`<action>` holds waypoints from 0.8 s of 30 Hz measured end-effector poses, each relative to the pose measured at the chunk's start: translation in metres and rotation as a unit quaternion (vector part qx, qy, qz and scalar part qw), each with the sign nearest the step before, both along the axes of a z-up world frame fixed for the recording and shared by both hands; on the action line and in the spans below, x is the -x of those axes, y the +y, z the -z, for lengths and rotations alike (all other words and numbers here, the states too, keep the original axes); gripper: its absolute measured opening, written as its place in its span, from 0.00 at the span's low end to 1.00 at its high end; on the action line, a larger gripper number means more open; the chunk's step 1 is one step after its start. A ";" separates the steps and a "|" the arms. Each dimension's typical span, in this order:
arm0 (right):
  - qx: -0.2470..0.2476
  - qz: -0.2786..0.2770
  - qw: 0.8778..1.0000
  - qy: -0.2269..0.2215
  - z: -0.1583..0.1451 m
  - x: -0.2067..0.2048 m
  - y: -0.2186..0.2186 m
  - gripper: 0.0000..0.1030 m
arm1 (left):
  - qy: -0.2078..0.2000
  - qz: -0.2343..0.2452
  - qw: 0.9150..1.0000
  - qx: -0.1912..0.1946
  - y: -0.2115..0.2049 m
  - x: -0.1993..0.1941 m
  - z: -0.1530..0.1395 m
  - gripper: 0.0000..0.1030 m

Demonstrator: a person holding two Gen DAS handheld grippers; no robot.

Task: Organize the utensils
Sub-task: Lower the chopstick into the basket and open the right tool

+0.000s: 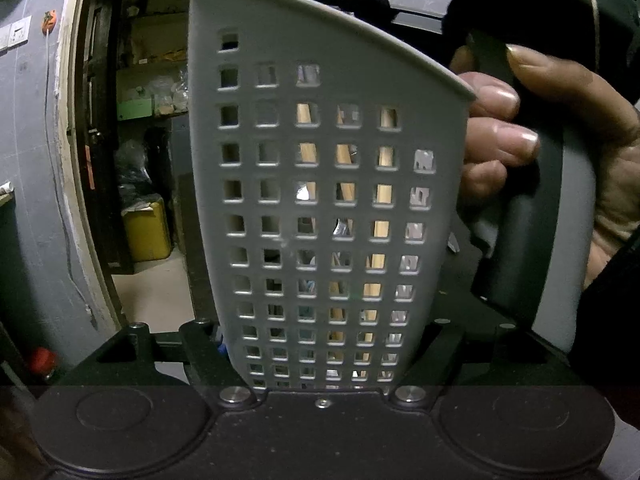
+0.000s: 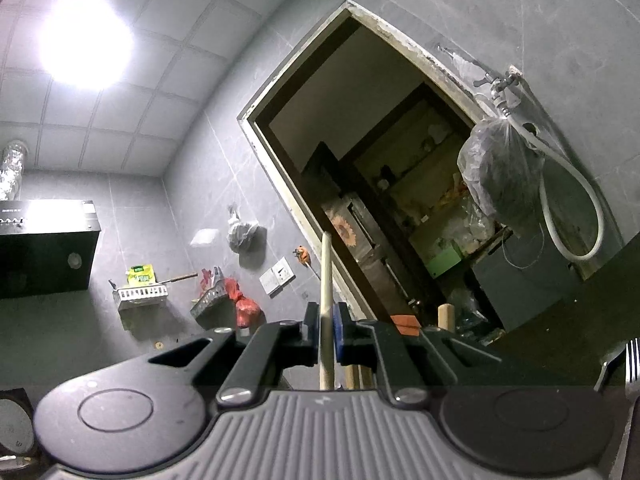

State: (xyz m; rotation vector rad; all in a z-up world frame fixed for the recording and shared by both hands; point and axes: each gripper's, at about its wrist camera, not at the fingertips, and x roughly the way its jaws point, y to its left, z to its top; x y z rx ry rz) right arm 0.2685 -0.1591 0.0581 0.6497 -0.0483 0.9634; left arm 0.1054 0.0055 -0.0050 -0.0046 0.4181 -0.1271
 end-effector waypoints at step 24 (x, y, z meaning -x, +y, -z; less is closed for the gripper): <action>0.050 0.003 0.999 -0.006 -0.016 0.009 -0.013 0.44 | 0.002 0.004 1.000 -0.002 0.005 -0.003 -0.001 0.73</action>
